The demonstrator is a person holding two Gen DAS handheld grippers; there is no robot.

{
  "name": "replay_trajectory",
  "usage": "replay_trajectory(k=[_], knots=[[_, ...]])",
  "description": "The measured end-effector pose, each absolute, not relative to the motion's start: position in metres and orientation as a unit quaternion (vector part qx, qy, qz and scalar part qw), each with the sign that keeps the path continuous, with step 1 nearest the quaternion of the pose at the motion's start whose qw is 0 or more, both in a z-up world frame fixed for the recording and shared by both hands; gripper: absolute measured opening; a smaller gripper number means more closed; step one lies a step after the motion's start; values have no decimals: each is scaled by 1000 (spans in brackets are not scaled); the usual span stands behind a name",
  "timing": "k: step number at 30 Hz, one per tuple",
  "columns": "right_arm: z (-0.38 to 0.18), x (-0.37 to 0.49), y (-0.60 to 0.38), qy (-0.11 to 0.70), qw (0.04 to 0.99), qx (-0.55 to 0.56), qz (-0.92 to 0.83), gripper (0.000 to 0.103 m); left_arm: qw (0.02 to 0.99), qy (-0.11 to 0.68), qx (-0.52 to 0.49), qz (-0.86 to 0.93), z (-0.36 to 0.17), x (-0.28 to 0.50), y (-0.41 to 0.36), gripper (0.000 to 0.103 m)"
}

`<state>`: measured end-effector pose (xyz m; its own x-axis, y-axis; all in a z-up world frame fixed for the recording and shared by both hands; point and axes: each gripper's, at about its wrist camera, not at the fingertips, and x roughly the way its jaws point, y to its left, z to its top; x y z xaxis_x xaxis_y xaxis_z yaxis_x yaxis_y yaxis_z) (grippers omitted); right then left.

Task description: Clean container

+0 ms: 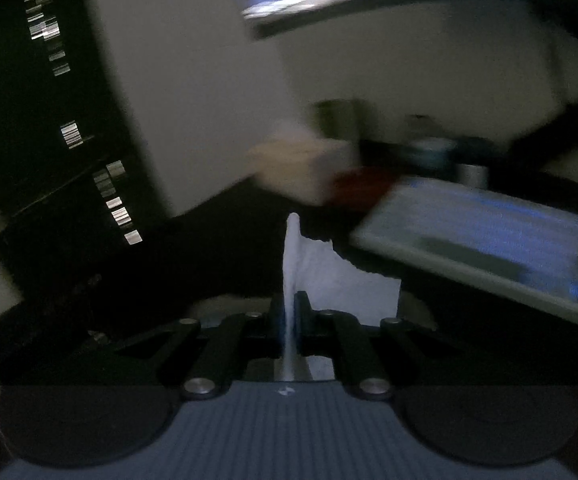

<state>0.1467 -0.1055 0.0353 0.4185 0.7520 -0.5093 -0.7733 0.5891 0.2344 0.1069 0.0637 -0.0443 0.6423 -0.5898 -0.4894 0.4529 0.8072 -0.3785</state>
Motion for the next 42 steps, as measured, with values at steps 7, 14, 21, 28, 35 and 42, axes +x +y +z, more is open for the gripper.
replay_trajectory(k=[7,14,21,28,35,42], knots=[[32,198,-129,329,870,24,366,4,899,306,-127,-287,-44,106,71,103],[29,169,-151,286,927,40,240,7,903,290,-141,-284,-42,103,73,33],[17,110,-219,250,949,106,161,7,936,227,-128,-235,-35,82,37,11],[-11,105,-248,298,931,137,159,7,959,215,-87,-161,-29,69,-23,6],[-27,109,-245,328,920,138,165,8,966,223,-64,-112,-26,67,-57,7],[-38,112,-244,338,911,163,174,11,962,238,-31,-132,-23,49,-57,9]])
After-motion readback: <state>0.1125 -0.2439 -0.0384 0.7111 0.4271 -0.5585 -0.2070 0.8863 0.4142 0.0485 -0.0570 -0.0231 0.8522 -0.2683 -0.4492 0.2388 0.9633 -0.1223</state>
